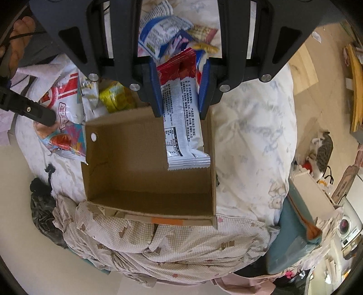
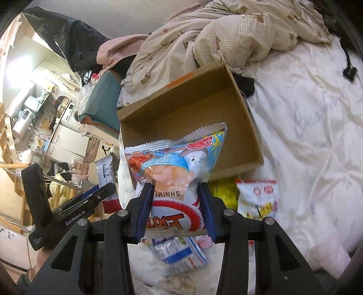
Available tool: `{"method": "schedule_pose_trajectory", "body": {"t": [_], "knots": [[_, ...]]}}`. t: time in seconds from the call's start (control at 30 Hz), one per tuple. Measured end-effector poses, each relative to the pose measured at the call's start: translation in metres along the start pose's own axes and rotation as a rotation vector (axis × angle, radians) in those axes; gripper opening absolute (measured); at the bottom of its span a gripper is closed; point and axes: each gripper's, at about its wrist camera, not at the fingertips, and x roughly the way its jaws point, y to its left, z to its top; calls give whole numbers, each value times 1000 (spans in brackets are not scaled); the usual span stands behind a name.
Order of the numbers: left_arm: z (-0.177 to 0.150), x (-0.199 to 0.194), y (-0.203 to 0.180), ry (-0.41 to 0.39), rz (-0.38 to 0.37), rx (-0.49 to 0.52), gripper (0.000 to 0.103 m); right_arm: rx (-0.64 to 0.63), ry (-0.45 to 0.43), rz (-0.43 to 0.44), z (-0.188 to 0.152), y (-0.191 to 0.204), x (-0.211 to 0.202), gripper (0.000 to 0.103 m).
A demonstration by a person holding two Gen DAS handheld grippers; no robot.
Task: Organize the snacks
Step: 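Carry both snacks into the cardboard box and open both grippers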
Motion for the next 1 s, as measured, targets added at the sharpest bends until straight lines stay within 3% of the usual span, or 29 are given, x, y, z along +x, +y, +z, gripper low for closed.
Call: {"method": "schedule_pose_trajectory", "body": {"t": [0.37,0.5,0.63,1.0], "knots": [[36,35,-4,-45,16,-6,27,-3,-37,-15,40,-17,43,43],[37,54,-9,-53,31,28,27,-52,-79,-38,43,-18,52,43],[35,69,-6,-27,1,-6,27,-79,-105,-86,43,-20,58,43],[29,79,2,-36,19,-20,27,-93,-60,-86,45,-21,79,43]]}}
